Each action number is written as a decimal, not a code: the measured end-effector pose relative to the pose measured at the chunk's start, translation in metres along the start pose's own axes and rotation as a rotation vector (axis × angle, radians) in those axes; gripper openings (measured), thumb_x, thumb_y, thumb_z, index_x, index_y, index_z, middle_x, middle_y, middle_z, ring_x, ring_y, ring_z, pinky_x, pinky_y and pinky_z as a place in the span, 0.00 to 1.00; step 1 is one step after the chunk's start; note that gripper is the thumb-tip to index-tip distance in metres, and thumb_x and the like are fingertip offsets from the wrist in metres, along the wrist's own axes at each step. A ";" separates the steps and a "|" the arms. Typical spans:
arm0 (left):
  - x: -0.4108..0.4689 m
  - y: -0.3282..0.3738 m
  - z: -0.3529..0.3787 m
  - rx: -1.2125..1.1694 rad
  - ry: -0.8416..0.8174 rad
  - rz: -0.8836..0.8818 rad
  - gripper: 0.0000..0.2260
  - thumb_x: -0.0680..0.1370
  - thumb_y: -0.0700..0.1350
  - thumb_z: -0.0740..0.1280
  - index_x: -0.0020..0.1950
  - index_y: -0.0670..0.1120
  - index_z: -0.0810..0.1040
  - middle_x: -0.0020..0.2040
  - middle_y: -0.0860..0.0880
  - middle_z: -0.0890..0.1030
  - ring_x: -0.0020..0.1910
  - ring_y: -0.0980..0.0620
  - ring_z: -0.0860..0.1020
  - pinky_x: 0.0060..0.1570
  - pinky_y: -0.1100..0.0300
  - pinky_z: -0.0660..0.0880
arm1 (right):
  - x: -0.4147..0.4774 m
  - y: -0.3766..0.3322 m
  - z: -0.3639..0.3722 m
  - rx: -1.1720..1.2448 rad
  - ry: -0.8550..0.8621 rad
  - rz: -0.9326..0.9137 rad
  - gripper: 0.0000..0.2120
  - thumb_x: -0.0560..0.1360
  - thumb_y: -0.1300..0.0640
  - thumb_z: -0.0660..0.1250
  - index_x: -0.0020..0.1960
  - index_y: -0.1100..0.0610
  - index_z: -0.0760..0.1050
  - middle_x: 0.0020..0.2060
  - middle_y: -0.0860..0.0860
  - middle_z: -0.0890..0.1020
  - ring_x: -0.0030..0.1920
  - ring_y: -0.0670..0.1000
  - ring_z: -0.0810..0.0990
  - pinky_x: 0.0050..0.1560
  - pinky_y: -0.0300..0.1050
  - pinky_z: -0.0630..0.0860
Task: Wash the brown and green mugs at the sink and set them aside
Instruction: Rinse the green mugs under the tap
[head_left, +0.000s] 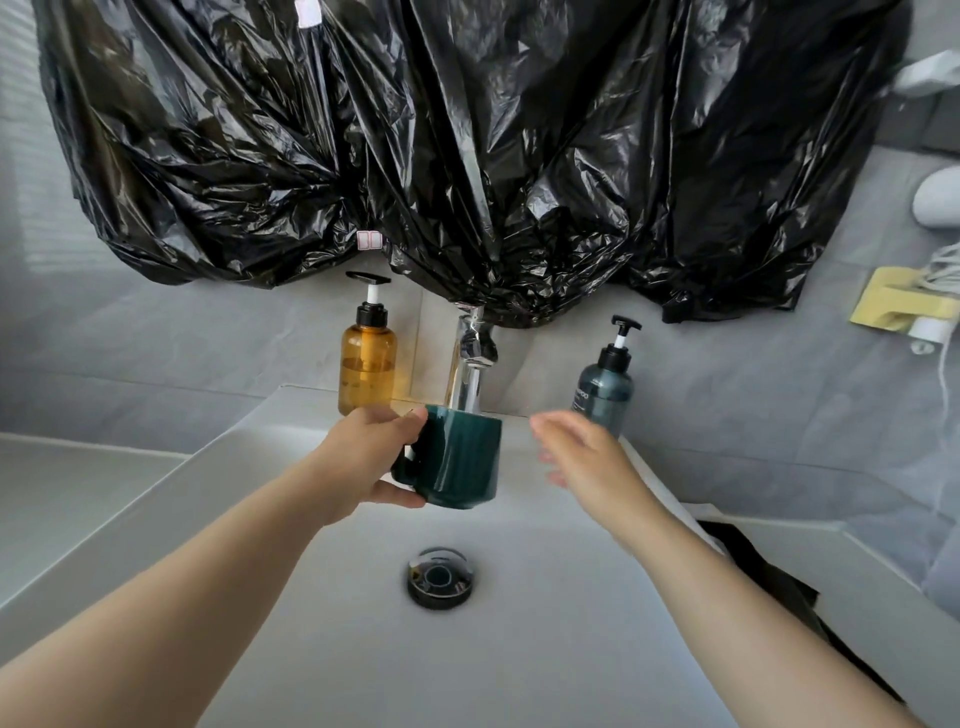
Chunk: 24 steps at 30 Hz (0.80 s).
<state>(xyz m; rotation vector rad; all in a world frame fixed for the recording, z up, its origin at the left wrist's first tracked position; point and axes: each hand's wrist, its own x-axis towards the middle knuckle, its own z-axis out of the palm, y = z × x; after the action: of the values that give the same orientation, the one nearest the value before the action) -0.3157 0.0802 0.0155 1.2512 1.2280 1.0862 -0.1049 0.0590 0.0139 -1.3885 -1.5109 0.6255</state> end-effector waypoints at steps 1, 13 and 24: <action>-0.004 0.000 0.001 -0.002 -0.001 0.004 0.13 0.81 0.51 0.64 0.57 0.42 0.76 0.60 0.40 0.77 0.56 0.39 0.78 0.45 0.42 0.83 | -0.003 0.004 0.000 0.051 -0.017 0.092 0.10 0.80 0.49 0.61 0.52 0.54 0.77 0.50 0.52 0.80 0.51 0.49 0.78 0.61 0.54 0.76; -0.044 -0.017 0.019 0.061 -0.017 0.078 0.22 0.76 0.58 0.70 0.53 0.39 0.81 0.52 0.32 0.79 0.49 0.35 0.77 0.55 0.40 0.78 | -0.035 0.013 -0.013 0.708 -0.543 0.825 0.39 0.76 0.29 0.51 0.68 0.61 0.71 0.54 0.67 0.81 0.49 0.68 0.83 0.50 0.58 0.81; -0.054 -0.028 0.012 0.132 -0.080 0.065 0.17 0.81 0.54 0.62 0.53 0.39 0.76 0.50 0.43 0.76 0.52 0.46 0.77 0.58 0.48 0.79 | -0.036 0.011 -0.007 0.534 -0.352 0.684 0.22 0.79 0.40 0.60 0.57 0.58 0.76 0.51 0.59 0.78 0.51 0.61 0.80 0.53 0.53 0.79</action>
<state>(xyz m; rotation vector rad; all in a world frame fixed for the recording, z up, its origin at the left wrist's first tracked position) -0.3091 0.0244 -0.0106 1.4297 1.2213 1.0048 -0.0973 0.0253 -0.0036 -1.3887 -0.9689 1.6365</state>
